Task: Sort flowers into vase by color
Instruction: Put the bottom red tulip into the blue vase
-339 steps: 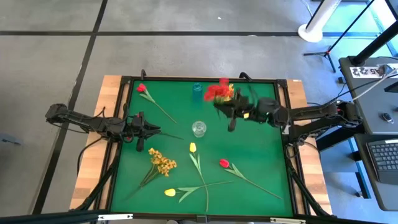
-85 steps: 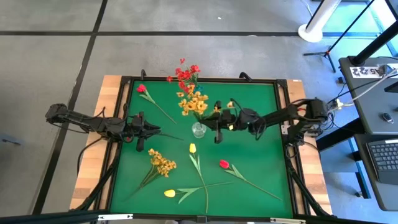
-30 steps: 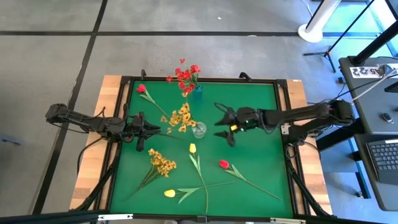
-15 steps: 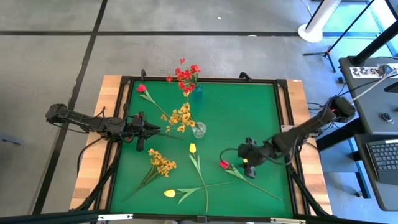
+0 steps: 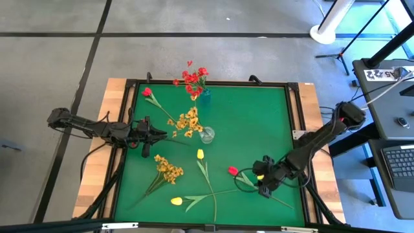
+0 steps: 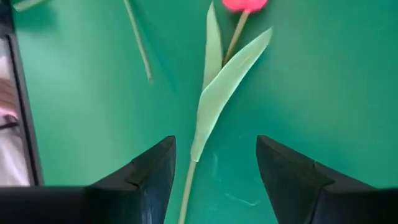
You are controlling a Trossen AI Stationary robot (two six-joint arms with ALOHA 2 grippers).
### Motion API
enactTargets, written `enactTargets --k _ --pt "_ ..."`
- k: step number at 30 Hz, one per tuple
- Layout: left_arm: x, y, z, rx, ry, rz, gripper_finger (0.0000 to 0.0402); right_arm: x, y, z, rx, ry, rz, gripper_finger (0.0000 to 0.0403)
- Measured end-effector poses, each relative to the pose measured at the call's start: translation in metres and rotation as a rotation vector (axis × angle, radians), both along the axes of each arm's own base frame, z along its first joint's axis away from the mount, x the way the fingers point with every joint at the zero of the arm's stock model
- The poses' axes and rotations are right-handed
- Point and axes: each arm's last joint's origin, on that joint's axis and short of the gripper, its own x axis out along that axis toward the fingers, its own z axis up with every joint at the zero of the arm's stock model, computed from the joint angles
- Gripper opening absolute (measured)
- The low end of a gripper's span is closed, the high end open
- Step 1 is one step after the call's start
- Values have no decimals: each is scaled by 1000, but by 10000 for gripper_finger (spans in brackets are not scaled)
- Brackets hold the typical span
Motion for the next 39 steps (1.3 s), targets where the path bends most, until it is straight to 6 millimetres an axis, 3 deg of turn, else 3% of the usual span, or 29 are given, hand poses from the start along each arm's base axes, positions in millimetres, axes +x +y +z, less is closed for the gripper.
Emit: enactTargets --k 10,19,23,34,39 --pt "0 0 0 0 0 0 66 9 8 -38 -71 121 37 220" --pt "0 0 0 0 0 0 66 9 7 -43 -108 131 20 214" --pt "0 0 0 0 0 0 66 7 4 -45 -154 144 3 177" --pt "0 0 0 0 0 0 66 8 -5 -45 -197 195 -10 27" --pt "0 0 0 0 0 0 66 17 -6 -25 -229 239 10 8"
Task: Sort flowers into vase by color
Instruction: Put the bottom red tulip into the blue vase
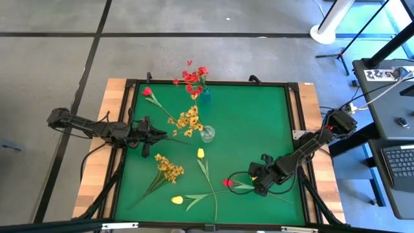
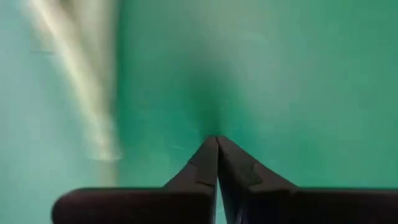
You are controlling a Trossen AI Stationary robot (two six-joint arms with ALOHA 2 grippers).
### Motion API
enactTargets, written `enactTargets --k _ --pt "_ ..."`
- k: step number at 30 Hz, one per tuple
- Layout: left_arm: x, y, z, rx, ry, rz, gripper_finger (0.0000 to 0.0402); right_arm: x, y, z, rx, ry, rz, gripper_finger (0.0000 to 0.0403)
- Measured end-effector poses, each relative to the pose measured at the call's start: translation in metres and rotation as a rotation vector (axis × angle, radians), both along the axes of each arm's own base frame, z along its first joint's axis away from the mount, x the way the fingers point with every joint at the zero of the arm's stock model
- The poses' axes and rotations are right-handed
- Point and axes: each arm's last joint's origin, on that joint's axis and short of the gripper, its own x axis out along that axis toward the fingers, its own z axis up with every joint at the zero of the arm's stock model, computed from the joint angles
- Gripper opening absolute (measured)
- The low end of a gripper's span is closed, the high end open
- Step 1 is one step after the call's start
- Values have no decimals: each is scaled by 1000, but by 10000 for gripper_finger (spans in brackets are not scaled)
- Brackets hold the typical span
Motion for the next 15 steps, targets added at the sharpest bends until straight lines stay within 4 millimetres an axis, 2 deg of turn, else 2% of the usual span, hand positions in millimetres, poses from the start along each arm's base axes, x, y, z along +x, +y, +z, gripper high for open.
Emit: enactTargets --k 2,4,6,11,15 --pt "0 0 0 0 0 0 66 3 -1 10 -59 28 16 21" --pt "0 0 0 0 -1 0 66 12 5 26 -51 -29 29 44" --pt "0 0 0 0 0 0 66 14 8 33 -50 -37 48 74" --pt "0 0 0 0 -1 -1 66 21 22 37 29 -128 90 166" --pt "0 0 0 0 0 -1 66 21 29 26 26 -98 103 232"
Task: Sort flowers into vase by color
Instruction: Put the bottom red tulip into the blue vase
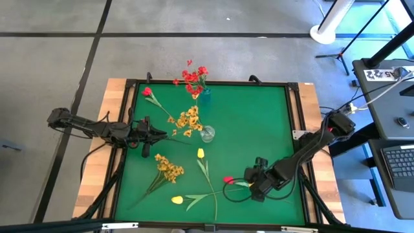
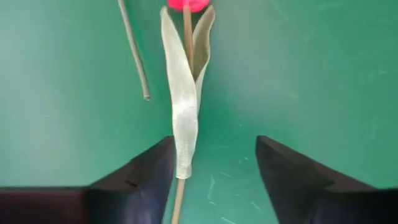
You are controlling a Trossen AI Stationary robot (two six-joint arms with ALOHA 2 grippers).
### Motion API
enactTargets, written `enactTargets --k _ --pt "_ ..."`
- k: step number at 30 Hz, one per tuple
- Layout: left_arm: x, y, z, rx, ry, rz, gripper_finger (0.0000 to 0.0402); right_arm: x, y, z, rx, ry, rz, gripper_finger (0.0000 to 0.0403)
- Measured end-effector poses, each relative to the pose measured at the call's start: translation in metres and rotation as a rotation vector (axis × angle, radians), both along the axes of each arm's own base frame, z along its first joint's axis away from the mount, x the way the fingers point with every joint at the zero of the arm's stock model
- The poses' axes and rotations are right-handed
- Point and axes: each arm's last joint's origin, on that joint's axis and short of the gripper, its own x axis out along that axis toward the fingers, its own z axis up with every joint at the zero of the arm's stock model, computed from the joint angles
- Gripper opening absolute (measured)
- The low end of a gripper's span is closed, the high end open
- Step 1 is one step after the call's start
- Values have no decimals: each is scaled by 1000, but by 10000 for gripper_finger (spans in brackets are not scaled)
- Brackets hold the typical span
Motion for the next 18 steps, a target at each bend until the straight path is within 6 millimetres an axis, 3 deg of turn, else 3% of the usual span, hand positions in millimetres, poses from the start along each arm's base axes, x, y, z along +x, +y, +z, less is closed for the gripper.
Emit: enactTargets --k 5,10,13,18 --pt "0 0 0 0 0 0 66 2 7 -25 -35 72 -2 281" --pt "0 0 0 0 0 0 66 4 9 -42 -60 144 -6 286" --pt "0 0 0 0 0 0 66 3 8 -43 -77 160 -11 253" --pt "0 0 0 0 0 0 66 0 2 -39 -95 186 -6 138"
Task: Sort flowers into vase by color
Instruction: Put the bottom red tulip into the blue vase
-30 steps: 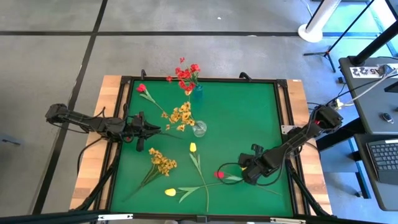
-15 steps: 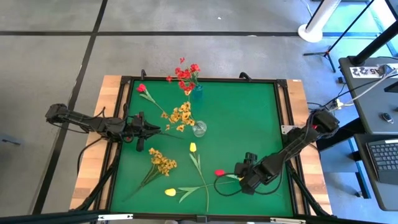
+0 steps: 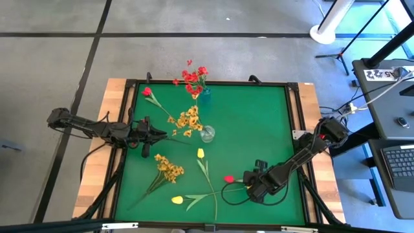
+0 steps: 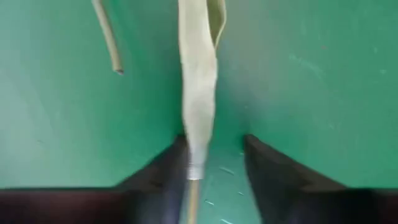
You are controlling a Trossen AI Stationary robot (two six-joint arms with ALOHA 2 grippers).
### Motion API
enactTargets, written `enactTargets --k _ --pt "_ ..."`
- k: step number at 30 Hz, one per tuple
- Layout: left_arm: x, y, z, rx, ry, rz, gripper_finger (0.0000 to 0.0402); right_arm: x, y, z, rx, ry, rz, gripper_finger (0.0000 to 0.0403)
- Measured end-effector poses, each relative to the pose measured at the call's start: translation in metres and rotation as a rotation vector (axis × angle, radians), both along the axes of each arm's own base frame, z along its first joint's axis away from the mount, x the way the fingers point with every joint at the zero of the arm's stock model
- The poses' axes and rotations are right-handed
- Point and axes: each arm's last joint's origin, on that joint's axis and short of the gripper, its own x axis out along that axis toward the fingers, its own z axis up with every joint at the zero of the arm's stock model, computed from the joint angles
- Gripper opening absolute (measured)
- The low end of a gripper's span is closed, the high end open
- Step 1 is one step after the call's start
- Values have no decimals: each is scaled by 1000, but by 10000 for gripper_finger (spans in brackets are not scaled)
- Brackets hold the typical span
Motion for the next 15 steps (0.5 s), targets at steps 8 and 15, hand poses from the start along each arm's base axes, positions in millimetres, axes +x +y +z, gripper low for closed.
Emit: enactTargets --k 8,15 --pt "0 0 0 0 0 1 66 3 -10 15 -6 -71 -18 17" --pt "0 0 0 0 0 0 66 -4 -33 74 -200 -418 -90 8"
